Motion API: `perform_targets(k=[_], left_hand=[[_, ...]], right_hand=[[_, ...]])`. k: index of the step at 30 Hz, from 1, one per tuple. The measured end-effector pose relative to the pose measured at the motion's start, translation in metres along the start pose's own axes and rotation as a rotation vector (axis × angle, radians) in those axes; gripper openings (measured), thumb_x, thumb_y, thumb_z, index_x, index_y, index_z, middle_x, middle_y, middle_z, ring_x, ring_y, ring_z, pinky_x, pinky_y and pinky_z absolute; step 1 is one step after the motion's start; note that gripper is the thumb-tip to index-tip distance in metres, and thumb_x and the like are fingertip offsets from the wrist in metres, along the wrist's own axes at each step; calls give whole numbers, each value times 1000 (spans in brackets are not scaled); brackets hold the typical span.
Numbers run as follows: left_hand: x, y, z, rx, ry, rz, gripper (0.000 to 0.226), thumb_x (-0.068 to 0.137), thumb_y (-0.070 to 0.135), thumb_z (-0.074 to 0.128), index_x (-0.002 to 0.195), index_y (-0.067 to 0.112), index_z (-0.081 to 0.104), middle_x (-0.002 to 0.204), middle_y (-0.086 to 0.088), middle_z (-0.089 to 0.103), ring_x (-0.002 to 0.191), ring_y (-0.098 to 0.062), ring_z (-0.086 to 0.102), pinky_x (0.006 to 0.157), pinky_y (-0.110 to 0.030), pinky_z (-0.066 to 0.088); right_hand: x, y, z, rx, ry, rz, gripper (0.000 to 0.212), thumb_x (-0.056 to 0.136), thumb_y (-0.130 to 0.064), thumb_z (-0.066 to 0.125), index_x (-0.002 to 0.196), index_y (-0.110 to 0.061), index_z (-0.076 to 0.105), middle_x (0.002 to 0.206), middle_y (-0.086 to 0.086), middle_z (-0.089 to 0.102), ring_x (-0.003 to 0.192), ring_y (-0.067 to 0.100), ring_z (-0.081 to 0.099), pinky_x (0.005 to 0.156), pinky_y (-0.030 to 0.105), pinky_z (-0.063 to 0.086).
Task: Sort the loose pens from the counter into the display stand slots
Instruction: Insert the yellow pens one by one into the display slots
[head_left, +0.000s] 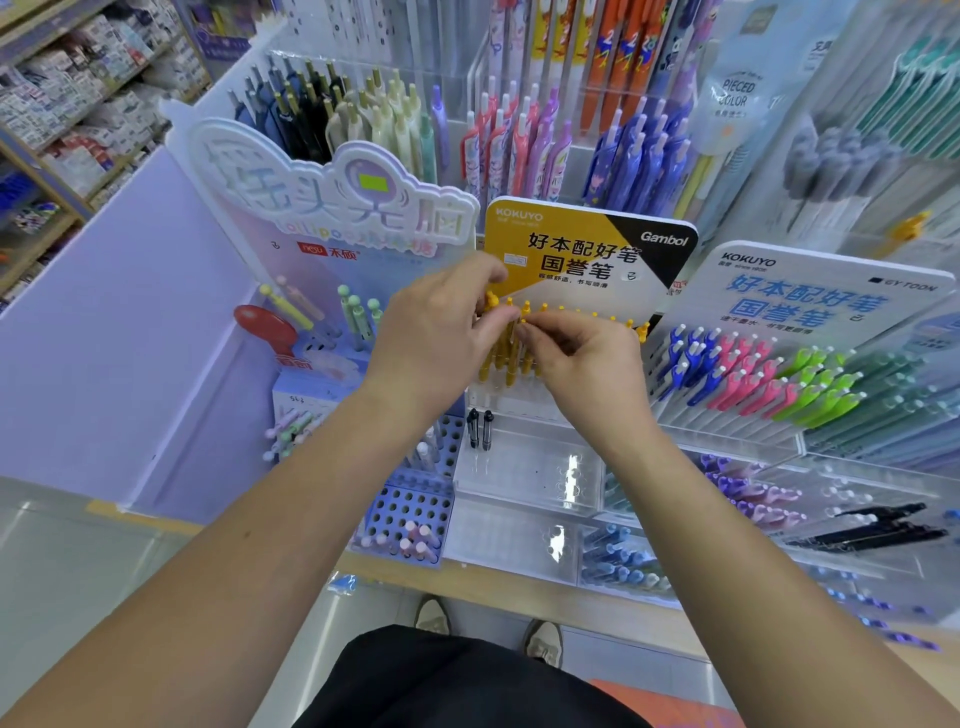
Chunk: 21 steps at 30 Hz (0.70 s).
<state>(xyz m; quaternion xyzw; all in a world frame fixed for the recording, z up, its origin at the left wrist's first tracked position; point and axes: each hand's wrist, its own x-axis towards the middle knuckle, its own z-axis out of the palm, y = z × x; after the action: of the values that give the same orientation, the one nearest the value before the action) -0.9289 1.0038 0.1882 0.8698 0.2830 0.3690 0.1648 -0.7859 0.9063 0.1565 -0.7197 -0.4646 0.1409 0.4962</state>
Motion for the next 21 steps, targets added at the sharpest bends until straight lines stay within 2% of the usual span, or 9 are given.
perform_targets(k=[3,6,10,14,17,21], left_hand=[[9,0,-3,-4,-52,15,21,88,23,82,91,8,68,70,-3,60,64,-26,55,59,-47,52],[10,0,-6,0,-64,66,20,89,22,80,86,7,69,70,-5,61,64,-26,54,57,-45,50],[12,-3,-5,5,-69,40,22,89,24,80,87,5,70,70,-7,62,63,-26,54,57,-46,50],[15,2,-10,-5,-76,24,21,88,24,81,90,6,71,70,-2,60,64,-18,49,58,-40,47],[17,3,-10,16,-122,38,20,88,23,82,89,7,70,70,1,56,64,-19,49,59,-40,49],[18,5,-8,30,-169,46,19,87,24,82,88,10,70,72,7,53,65,-18,49,60,-35,45]], right_hand=[[0,0,-2,-19,-1,4,10,92,-22,74,98,-21,82,77,-8,76,71,9,69,70,37,58],[1,-1,-3,-27,-7,6,10,92,-23,75,98,-22,83,77,-9,76,71,7,69,70,36,58],[2,-1,-3,-13,-23,22,9,92,-23,75,97,-22,83,76,-7,76,71,9,68,70,37,57],[5,-4,-5,-73,-51,6,10,93,-26,74,99,-23,82,73,-7,75,68,10,66,67,37,56],[7,-3,-4,-80,-59,4,11,93,-26,74,99,-25,82,73,-7,75,68,12,67,66,38,57],[2,-1,-7,-20,-46,24,11,93,-25,73,100,-25,82,79,-8,77,74,10,70,72,39,58]])
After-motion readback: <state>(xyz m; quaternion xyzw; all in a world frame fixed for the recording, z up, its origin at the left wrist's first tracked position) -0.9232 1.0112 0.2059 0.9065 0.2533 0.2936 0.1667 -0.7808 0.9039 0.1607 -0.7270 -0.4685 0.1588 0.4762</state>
